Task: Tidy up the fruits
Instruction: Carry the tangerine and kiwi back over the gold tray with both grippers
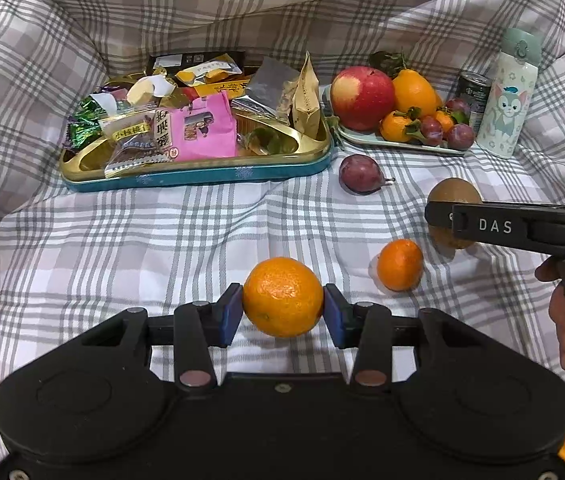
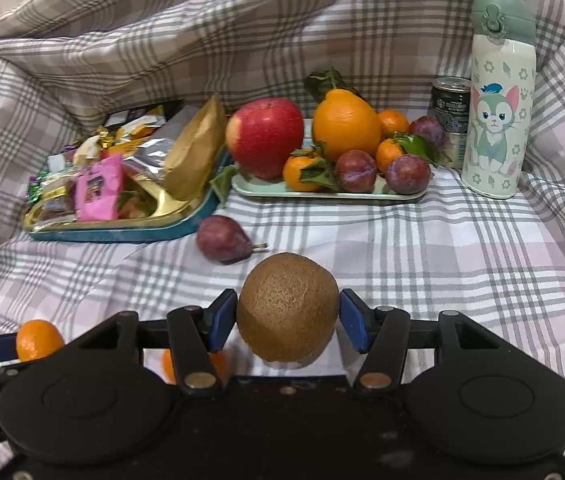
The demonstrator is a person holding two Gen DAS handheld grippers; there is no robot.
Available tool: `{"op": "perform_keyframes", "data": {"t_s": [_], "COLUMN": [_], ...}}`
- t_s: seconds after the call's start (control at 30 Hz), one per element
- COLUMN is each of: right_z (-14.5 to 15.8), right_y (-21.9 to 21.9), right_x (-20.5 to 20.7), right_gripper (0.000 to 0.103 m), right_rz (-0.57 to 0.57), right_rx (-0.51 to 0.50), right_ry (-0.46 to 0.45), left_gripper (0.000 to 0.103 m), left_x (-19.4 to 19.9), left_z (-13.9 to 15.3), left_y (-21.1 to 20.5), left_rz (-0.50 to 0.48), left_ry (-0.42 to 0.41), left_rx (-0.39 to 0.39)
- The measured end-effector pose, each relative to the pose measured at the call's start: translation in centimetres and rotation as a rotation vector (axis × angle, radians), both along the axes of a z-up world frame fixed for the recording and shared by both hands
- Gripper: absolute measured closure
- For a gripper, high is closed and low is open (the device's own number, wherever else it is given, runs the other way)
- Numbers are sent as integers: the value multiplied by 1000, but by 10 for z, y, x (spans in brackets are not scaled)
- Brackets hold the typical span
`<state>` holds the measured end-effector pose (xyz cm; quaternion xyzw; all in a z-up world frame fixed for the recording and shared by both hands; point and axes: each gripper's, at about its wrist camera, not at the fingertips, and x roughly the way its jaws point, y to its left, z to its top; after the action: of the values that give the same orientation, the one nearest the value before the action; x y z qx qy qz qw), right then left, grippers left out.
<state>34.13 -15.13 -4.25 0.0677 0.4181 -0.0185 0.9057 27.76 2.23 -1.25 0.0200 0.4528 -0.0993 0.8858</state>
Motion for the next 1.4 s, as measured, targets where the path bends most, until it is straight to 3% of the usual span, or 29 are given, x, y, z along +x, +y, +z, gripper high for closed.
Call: {"op": "perform_keyframes", "data": {"t_s": [0.63,1.1,1.4], "right_z": [51,40,35], "right_y": [51,87,94], "right_x": [-96,-157,-187], "right_gripper": [44,44,44], "right_rz": [190,289,315], "right_rx": [47,85,102], "right_ry": [-44,-1,16], "left_gripper": [52,52,52], "left_x": [-79,-163,-207], "left_z": [24,16,15], "left_y": [21,35,26], "left_rz": [34,74,35], "left_ry": [-6,30,42], "left_rx": [8,25,14]}}
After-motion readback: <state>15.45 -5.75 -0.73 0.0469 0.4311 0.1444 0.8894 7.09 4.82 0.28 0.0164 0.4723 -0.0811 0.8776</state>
